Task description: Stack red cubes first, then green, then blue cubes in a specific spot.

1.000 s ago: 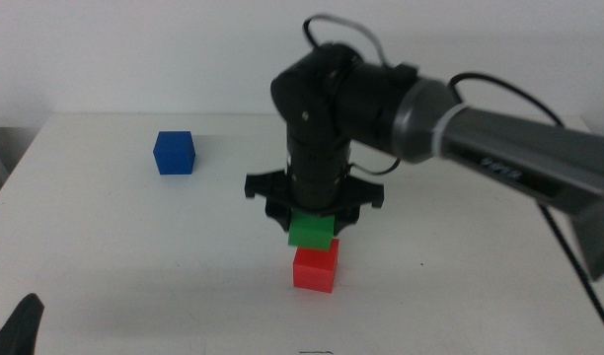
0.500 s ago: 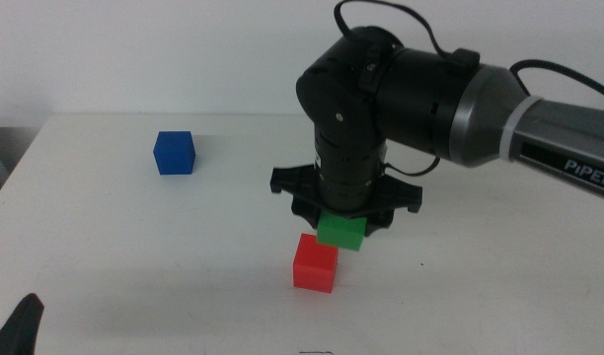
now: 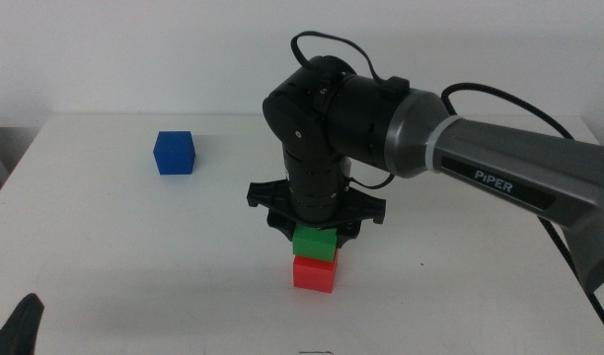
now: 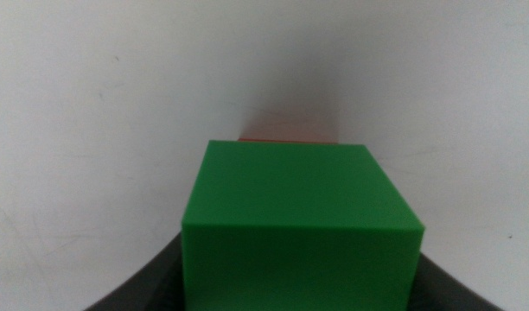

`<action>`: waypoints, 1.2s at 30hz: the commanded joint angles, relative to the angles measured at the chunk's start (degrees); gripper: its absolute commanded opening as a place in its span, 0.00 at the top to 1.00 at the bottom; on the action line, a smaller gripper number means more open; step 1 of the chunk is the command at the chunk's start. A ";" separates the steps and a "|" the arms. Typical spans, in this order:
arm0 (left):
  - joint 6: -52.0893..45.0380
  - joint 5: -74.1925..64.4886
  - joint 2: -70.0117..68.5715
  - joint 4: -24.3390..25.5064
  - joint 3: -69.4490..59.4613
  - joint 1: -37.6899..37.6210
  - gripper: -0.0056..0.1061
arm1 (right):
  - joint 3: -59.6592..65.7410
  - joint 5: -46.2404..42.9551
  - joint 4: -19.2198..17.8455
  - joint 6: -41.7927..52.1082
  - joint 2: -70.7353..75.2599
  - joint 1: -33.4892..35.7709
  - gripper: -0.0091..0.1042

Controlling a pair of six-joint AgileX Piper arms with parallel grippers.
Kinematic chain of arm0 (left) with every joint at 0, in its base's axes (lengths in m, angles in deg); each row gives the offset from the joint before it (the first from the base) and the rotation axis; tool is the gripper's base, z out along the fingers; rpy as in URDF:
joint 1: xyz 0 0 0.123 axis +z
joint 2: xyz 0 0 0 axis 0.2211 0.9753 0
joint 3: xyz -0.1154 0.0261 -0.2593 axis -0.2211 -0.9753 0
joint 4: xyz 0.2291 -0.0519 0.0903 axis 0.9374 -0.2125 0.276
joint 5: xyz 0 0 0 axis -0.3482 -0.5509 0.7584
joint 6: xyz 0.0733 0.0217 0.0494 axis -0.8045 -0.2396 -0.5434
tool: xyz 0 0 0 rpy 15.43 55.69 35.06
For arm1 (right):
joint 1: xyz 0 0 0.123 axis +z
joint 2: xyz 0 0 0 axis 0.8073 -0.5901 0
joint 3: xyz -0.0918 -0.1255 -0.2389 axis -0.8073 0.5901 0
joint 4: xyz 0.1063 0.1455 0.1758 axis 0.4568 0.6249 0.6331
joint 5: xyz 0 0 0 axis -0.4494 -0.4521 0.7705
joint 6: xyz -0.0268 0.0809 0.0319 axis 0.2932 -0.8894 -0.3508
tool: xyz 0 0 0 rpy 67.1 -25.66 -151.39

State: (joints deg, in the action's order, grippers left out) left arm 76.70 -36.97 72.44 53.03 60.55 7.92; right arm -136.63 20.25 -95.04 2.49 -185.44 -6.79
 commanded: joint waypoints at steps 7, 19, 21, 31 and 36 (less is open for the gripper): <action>0.42 4.39 -1.06 -0.60 0.16 -0.28 0.11 | -2.03 3.87 -1.51 0.75 2.04 0.07 0.89; 0.42 4.39 -1.06 -0.60 0.16 -0.28 0.11 | -2.03 4.31 -0.68 1.35 1.50 0.12 0.30; 0.42 4.39 -1.06 -0.60 0.16 -0.28 0.11 | -2.03 4.36 -0.68 1.50 1.87 0.12 0.28; 0.42 4.39 -1.06 -0.60 0.16 -0.28 0.11 | -0.20 4.36 -1.61 11.48 17.03 4.13 0.28; 0.42 4.39 -1.06 -0.60 0.16 -0.28 0.11 | 9.69 4.29 -2.28 17.80 28.72 3.63 0.28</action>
State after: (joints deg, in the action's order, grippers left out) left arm 76.70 -36.97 72.44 53.03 60.55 7.92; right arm -128.72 20.39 -95.08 17.29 -162.96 -2.81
